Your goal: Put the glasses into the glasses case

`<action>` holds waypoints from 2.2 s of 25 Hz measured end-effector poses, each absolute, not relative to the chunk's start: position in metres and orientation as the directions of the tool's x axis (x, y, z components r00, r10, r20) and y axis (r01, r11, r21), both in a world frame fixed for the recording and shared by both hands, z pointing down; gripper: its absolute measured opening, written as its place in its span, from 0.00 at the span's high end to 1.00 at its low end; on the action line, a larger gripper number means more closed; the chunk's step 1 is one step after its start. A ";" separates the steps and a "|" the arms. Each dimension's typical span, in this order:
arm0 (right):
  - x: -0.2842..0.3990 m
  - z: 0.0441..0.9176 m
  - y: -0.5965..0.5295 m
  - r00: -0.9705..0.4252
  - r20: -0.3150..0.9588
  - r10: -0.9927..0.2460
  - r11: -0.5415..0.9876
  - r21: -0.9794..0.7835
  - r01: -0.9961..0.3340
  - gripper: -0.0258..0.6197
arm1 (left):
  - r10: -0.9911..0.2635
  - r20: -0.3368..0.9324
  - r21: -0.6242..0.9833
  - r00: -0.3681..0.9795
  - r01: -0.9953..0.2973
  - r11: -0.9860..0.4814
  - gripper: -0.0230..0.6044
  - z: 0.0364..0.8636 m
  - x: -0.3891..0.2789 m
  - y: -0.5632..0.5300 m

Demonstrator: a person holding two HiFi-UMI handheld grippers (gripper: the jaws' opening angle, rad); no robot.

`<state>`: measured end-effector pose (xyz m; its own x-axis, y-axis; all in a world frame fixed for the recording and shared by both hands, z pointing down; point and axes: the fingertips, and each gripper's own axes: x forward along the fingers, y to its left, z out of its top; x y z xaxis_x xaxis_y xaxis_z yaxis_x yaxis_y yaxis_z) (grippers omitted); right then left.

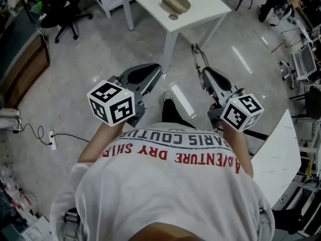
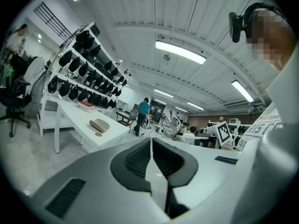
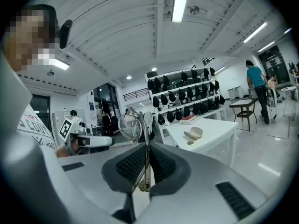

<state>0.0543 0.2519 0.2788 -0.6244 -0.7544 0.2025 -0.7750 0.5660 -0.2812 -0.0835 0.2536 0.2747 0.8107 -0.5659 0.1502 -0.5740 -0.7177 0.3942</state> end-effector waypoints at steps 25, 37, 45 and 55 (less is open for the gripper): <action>0.089 0.315 0.028 -0.672 0.251 -0.697 0.574 -0.366 -0.732 0.90 | -0.589 0.253 0.452 0.767 -0.632 -0.629 0.90 0.312 -0.047 0.040; 0.094 0.341 -0.097 -0.727 0.300 -0.617 0.626 -0.373 -0.685 0.91 | -0.581 0.302 0.472 0.755 -0.649 -0.597 0.90 0.335 -0.016 -0.090; 0.098 0.355 -0.132 -0.750 0.293 -0.593 0.636 -0.401 -0.660 0.91 | -0.583 0.345 0.464 0.736 -0.673 -0.575 0.90 0.347 -0.010 -0.118; 0.102 0.352 -0.158 -0.723 0.278 -0.632 0.619 -0.380 -0.687 0.91 | -0.580 0.356 0.456 0.733 -0.678 -0.577 0.90 0.352 -0.016 -0.139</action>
<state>0.1025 -0.1583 0.3517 -0.7231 -0.6322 0.2784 -0.6874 0.6189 -0.3800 -0.0158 -0.1395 0.3519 0.7327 -0.5803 0.3556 -0.6780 -0.5769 0.4556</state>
